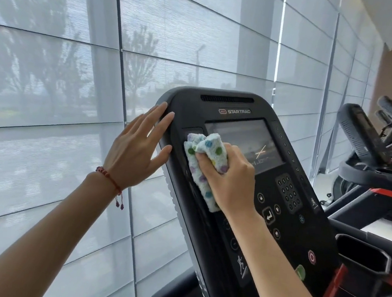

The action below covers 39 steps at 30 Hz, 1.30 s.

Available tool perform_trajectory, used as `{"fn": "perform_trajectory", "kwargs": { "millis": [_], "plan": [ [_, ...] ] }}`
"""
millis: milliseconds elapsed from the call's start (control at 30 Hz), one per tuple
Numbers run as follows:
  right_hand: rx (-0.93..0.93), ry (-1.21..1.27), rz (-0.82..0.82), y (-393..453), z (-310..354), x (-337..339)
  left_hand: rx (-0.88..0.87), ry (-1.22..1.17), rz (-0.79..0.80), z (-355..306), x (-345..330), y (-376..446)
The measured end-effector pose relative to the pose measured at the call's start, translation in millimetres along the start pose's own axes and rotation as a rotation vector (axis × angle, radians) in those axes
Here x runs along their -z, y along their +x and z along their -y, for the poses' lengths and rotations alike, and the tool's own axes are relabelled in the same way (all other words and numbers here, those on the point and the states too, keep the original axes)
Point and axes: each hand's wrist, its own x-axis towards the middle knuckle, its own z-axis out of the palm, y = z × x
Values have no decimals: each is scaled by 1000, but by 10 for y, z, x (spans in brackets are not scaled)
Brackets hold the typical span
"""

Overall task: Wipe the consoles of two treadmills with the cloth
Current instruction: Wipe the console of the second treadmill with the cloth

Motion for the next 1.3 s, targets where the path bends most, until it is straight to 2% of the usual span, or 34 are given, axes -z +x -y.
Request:
{"fn": "perform_trajectory", "kwargs": {
  "millis": [133,333,467,667,1000,1167,1300],
  "plan": [
    [-22,42,-8,-315,-75,124,41,-7,1,-83,35,-28],
    [-103,43,-55,-752,-142,301,-13,-10,12,-294,57,-178],
    [-165,-14,-47,-510,-57,261,-77,-6,48,-477,52,-282],
    [-130,-28,-55,-188,-118,177,-145,1,91,-723,3,-327],
    [-236,3,-163,-1113,-499,570,-343,71,148,-830,-57,-368],
    [-271,8,-147,-886,-597,562,-385,87,184,-806,-49,-340],
    [-354,-68,-163,-393,-1009,609,-379,87,185,-823,-46,-335]
  ]
}}
